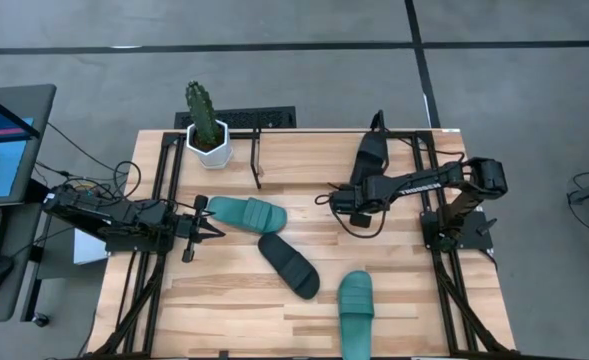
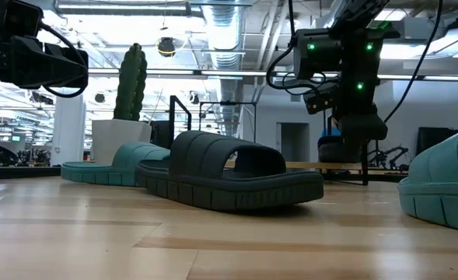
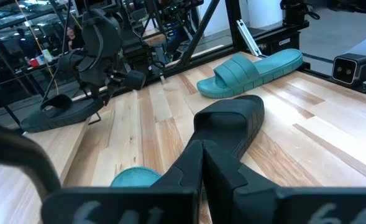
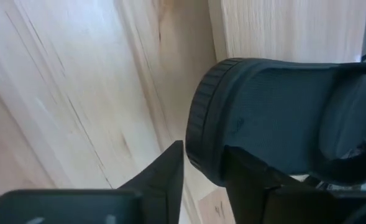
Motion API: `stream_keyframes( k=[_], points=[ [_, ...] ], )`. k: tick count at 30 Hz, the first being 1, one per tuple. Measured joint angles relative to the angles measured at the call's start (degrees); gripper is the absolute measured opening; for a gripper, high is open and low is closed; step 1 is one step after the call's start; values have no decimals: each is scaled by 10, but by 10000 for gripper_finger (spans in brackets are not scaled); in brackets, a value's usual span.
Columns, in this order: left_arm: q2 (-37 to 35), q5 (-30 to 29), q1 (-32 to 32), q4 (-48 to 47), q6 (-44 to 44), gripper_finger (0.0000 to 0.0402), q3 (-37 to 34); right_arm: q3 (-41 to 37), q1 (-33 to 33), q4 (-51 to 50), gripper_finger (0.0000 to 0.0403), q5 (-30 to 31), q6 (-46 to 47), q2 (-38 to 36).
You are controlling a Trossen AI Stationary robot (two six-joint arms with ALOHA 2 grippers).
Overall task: Pick and place slides into the shelf
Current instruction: Put the right black slide on the shelf
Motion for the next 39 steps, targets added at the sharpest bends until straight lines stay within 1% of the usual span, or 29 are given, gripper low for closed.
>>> stream_keyframes(
  k=[9, 11, 17, 23, 28, 39],
  points=[
    [0, 0, 0, 0, -2, 0, 0, 0, -21, 26, 20, -26, -10, 0],
    [0, 0, 0, 0, -1, 0, 0, 0, -27, 27, 9, -27, -12, 0],
    [0, 0, 0, 0, -2, 0, 0, 0, -41, 27, 5, -24, -15, 0],
    [0, 0, 0, 0, -2, 0, 0, 0, -42, 25, 3, -20, -30, 0],
    [0, 0, 0, 0, -1, 0, 0, 0, -30, 25, 1, -4, -48, 0],
    [0, 0, 0, 0, 0, 0, 0, 0, -1, 17, 1, 6, -81, 0]
  ],
)
